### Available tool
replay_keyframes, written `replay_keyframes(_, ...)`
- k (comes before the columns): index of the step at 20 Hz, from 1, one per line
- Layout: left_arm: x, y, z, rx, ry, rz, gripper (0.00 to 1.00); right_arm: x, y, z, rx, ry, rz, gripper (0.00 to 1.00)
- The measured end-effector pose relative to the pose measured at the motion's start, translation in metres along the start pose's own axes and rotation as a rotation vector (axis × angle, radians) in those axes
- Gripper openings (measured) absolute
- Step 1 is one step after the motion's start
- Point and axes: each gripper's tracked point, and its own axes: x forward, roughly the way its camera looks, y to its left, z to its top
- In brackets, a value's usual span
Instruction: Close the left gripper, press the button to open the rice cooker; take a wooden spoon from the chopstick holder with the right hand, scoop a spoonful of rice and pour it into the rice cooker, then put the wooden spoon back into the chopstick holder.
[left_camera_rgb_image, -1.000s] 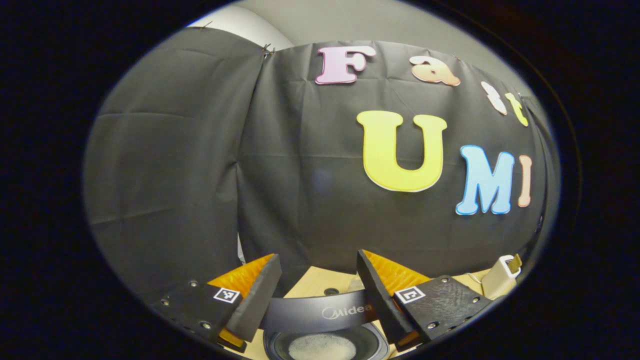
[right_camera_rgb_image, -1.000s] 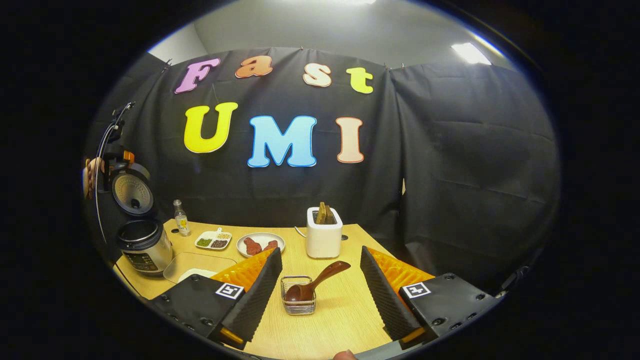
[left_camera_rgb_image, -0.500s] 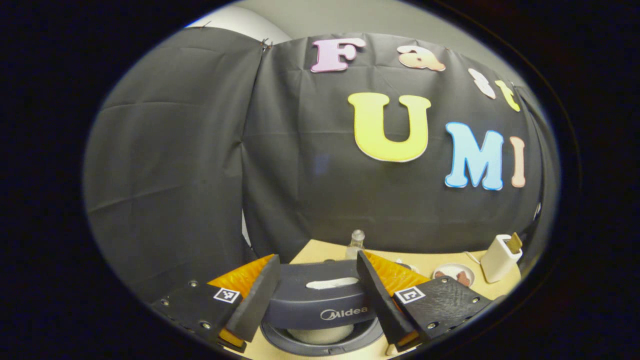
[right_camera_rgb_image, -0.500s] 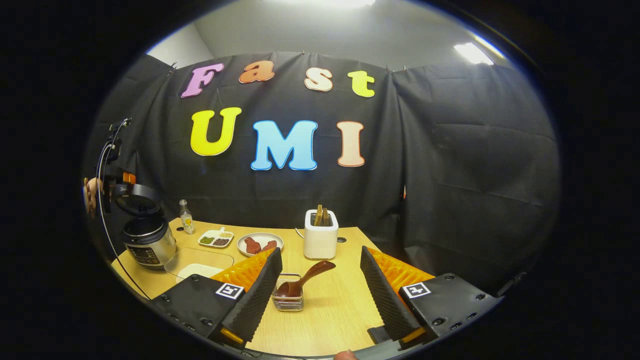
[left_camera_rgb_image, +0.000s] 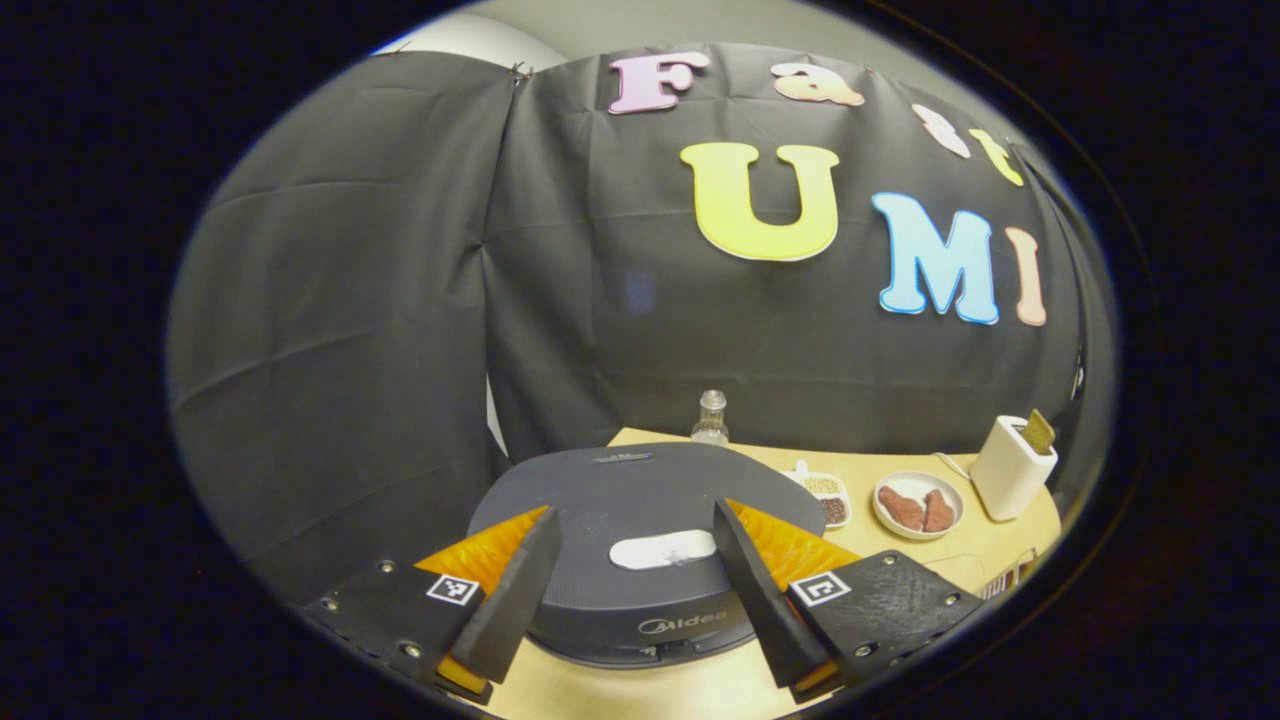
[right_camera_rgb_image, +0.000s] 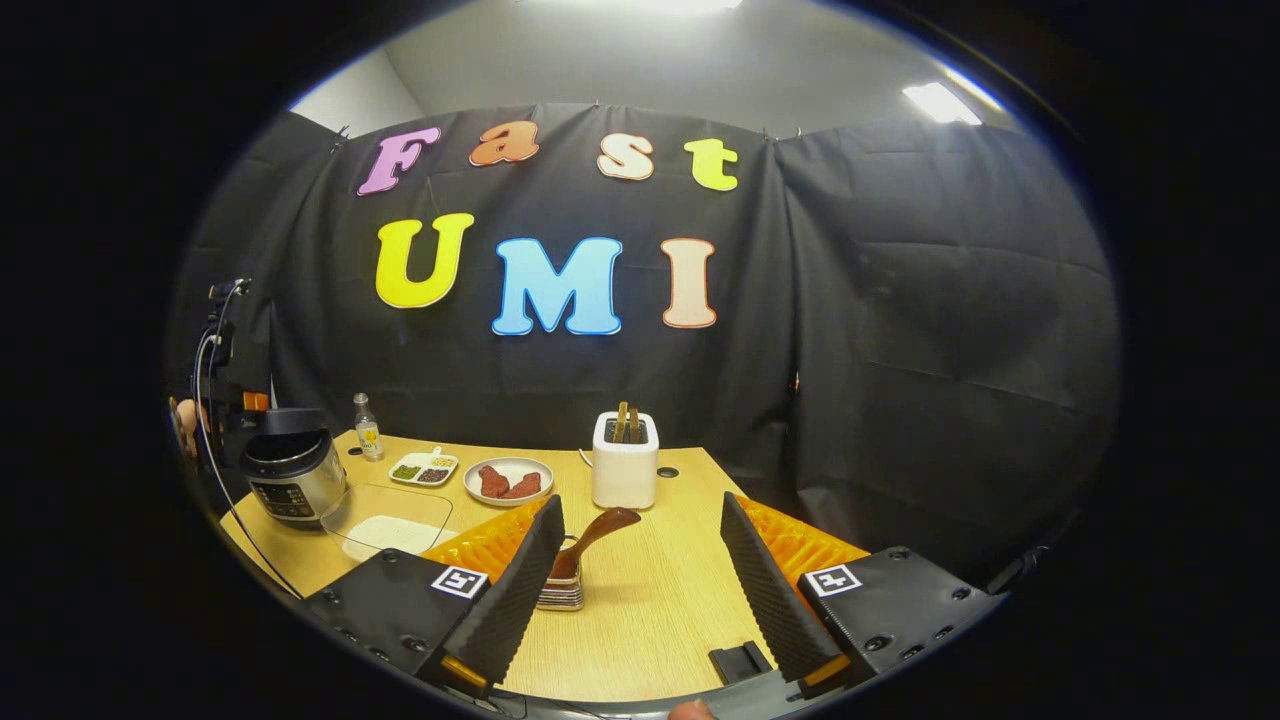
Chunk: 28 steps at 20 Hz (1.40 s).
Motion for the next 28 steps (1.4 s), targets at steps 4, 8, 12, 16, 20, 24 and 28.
replay_keyframes(4,0.001,-0.003,-0.026,0.01,0.033,0.005,0.97,-0.003,-0.005,-0.001,0.0,0.001,-0.012,0.99)
replay_keyframes(8,0.004,-0.006,-0.05,0.039,0.04,0.009,0.96,-0.007,-0.008,-0.002,-0.007,0.003,-0.021,0.99)
replay_keyframes(12,0.004,-0.006,-0.057,0.021,0.066,0.023,0.98,-0.01,-0.012,-0.004,-0.032,0.005,-0.035,0.99)
replay_keyframes(16,0.004,-0.006,-0.058,0.026,0.019,0.026,0.96,-0.012,-0.011,-0.008,-0.011,0.013,-0.029,0.99)
replay_keyframes(20,-0.013,-0.011,-0.034,-0.014,-0.034,0.029,0.99,-0.016,-0.014,0.002,-0.01,-0.015,-0.006,0.99)
replay_keyframes(24,-0.081,-0.037,0.005,-0.034,-0.154,-0.018,0.95,-0.021,-0.005,0.016,-0.004,-0.055,0.077,0.99)
replay_keyframes(28,-0.16,-0.069,0.046,-0.007,-0.281,-0.09,0.91,-0.033,-0.002,0.025,-0.028,-0.09,0.132,0.99)
